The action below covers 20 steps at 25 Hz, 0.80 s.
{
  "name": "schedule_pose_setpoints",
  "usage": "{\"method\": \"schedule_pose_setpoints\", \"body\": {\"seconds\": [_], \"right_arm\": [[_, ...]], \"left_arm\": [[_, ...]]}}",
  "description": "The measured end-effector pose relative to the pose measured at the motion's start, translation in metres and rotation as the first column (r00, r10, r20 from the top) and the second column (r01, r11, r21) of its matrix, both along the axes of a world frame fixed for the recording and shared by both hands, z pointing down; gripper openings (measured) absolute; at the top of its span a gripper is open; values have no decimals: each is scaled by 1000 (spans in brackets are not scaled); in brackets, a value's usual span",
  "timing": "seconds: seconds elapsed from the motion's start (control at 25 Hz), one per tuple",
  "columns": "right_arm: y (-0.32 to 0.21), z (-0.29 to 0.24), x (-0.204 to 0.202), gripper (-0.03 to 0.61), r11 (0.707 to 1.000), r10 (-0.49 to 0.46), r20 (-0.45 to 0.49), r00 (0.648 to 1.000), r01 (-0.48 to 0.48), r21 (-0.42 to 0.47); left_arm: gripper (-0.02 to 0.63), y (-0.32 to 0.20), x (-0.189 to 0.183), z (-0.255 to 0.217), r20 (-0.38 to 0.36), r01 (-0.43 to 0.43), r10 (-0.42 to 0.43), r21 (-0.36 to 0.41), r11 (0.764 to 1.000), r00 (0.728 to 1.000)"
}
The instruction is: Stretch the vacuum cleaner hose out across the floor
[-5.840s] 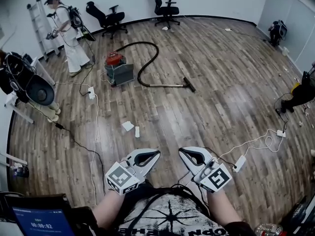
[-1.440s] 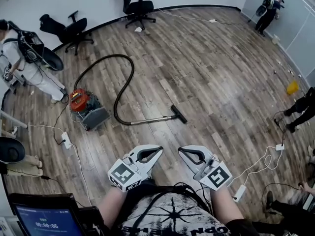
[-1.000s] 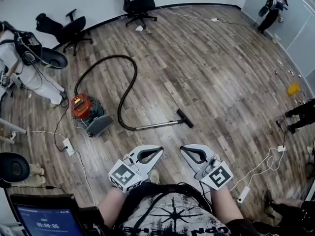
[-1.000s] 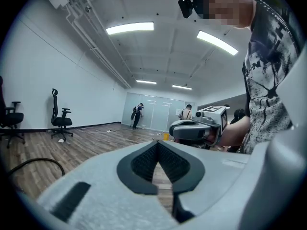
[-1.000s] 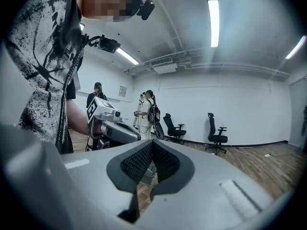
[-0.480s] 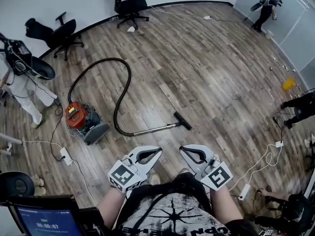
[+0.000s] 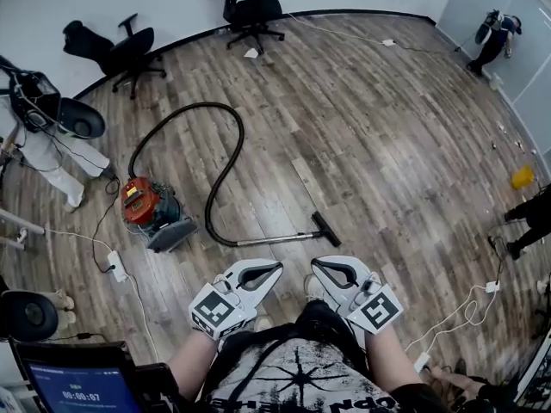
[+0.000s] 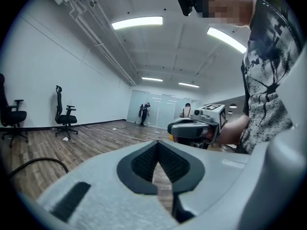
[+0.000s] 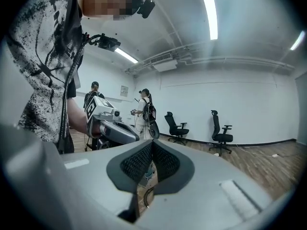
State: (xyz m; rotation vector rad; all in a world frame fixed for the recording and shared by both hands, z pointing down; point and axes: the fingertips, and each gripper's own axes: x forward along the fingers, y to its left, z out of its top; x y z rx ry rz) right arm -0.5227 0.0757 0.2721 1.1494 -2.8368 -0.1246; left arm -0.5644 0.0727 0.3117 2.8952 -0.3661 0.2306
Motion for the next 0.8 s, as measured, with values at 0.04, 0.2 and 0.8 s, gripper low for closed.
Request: {"method": "schedule_pose_setpoints", "body": {"seconds": [0.04, 0.2, 0.8], "right_arm": [[-10, 0, 7, 5, 1000, -22, -2, 1000, 22, 3], [-48, -9, 33, 5, 993, -113, 5, 994, 113, 21], [-129, -5, 90, 5, 913, -408, 30, 913, 406, 50]], "left_arm": [[2, -7, 8, -1, 4, 16, -16, 2, 1000, 1000], [2, -36, 39, -9, 14, 87, -88, 18, 996, 996], [2, -108, 109, -12, 31, 367, -369, 54, 929, 929]]}}
